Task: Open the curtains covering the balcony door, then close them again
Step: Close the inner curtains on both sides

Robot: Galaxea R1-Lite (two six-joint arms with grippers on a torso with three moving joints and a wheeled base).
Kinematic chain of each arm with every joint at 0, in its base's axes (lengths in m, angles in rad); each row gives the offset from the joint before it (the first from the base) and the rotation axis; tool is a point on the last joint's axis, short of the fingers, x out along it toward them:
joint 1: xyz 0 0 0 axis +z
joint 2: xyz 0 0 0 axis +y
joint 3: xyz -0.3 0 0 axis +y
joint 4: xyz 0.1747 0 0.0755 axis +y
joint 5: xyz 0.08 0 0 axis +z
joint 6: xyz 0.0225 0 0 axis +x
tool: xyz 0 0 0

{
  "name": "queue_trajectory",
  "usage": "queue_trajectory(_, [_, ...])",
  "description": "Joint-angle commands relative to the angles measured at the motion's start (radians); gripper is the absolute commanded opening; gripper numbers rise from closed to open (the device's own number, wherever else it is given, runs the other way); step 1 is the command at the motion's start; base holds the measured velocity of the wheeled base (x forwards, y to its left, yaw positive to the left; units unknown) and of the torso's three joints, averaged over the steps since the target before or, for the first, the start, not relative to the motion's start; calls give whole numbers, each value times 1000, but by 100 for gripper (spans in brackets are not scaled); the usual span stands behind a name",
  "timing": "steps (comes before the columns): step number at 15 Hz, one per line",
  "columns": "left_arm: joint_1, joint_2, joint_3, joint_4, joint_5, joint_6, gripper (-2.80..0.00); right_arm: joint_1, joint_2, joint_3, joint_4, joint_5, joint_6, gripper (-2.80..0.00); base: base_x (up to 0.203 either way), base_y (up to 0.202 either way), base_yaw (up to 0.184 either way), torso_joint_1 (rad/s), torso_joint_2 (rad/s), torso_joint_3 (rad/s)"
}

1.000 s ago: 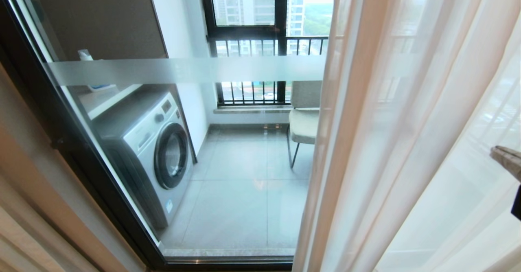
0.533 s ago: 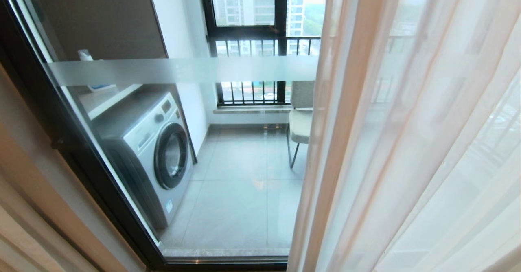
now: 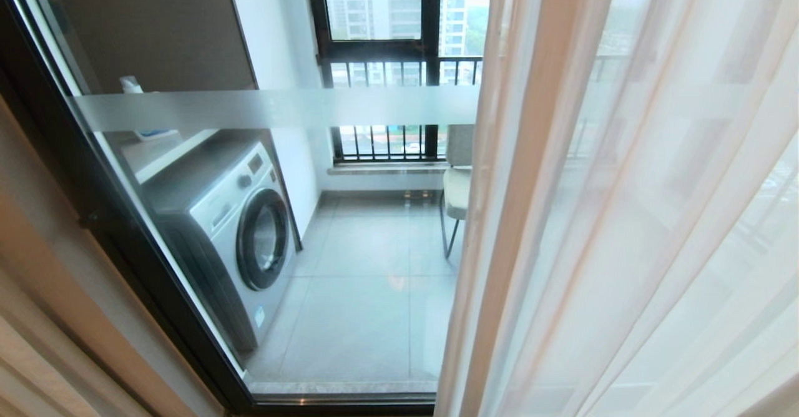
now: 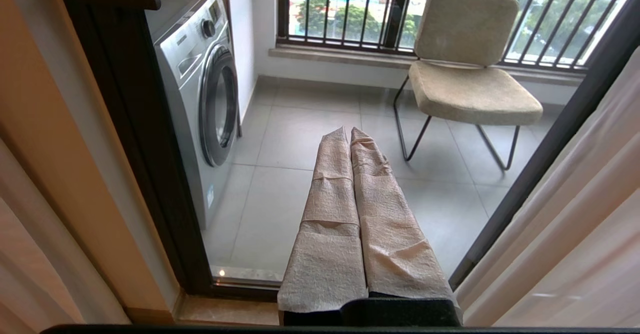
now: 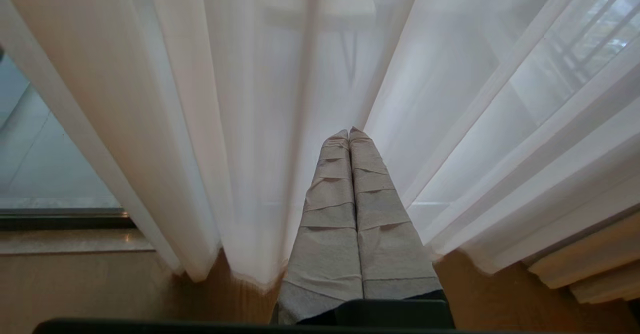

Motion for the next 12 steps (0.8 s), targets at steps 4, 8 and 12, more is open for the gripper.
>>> queue_trajectory(4, [0,0,0,-1,0,-1,-280,66,-210,9,145,48,45,-280,0,0,0,0,0,0])
queue_trajectory(8, [1,0,0,0,0,-1,-280,58,-368,-2,204,67,76,-280,0,0,0,0,0,0])
queue_trajectory(12, [0,0,0,0,0,-1,-280,57,-368,1,197,66,102,-280,0,0,0,0,0,0])
